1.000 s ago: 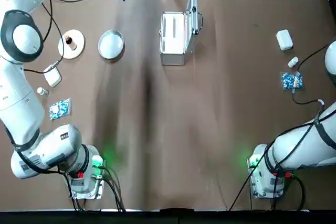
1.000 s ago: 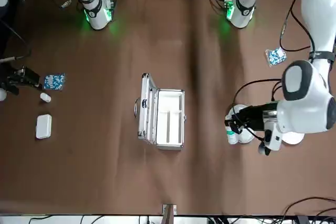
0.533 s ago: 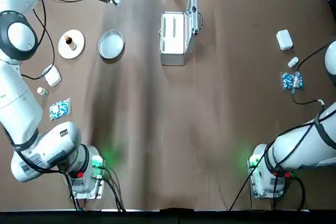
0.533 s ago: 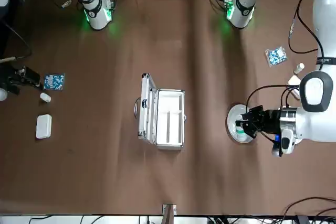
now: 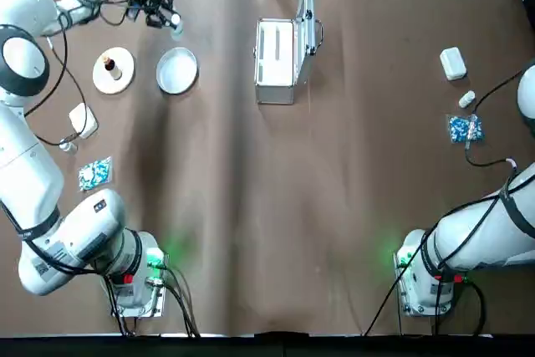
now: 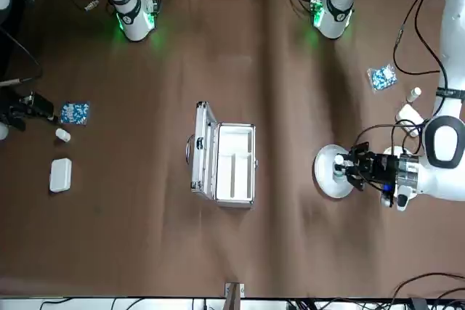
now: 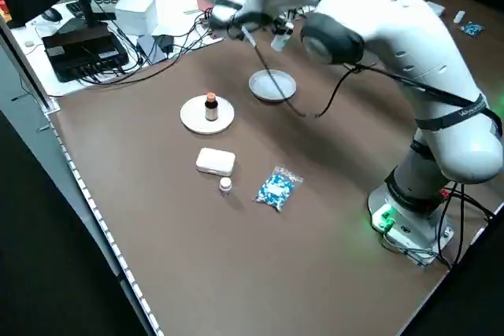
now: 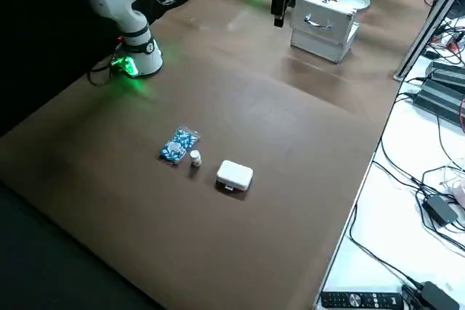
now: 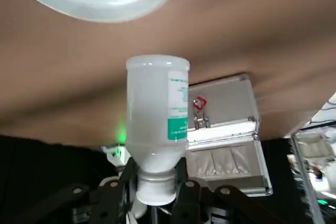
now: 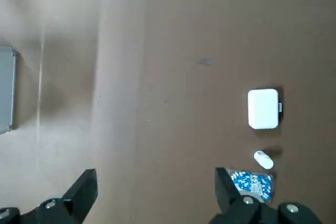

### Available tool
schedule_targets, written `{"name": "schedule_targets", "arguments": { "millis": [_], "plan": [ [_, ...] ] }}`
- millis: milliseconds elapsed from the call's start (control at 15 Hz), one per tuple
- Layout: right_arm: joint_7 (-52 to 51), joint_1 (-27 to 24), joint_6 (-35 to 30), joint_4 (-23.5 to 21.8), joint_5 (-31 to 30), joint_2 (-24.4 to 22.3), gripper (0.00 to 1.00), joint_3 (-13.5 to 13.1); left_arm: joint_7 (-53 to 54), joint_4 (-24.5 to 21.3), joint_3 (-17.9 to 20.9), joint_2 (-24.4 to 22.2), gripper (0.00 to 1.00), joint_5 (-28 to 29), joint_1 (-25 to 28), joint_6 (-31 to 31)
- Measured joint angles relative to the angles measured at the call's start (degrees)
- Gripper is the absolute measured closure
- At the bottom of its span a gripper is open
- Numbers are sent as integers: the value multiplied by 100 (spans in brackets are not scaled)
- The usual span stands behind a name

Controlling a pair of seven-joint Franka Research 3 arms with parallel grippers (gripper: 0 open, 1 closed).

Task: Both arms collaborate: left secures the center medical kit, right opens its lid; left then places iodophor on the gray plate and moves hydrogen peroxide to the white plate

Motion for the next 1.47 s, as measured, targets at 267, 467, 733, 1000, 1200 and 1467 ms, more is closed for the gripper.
{"name": "schedule_targets", "arguments": {
  "millis": [267,467,733,1000,1200,1467],
  "plan": [
    [0,-1,-3,-2,0,0,1,-4,50,-8,39,662,67,-104,376,-78],
    [0,-21,-2,-2,0,0,1,-12,-13,-10,84,774,67,-255,390,-157],
    [-4,-145,0,-2,0,0,1,-14,-16,-12,183,1039,67,-301,414,-226],
    [-4,-151,3,-2,0,0,1,-12,-25,-12,223,1163,67,-305,414,-230],
    [-4,-151,3,-2,0,0,1,-11,-56,-15,298,1247,67,-436,405,-327],
    [-4,-151,3,-1,0,0,1,-11,-49,-17,539,1354,67,-485,388,-352]
  ]
}}
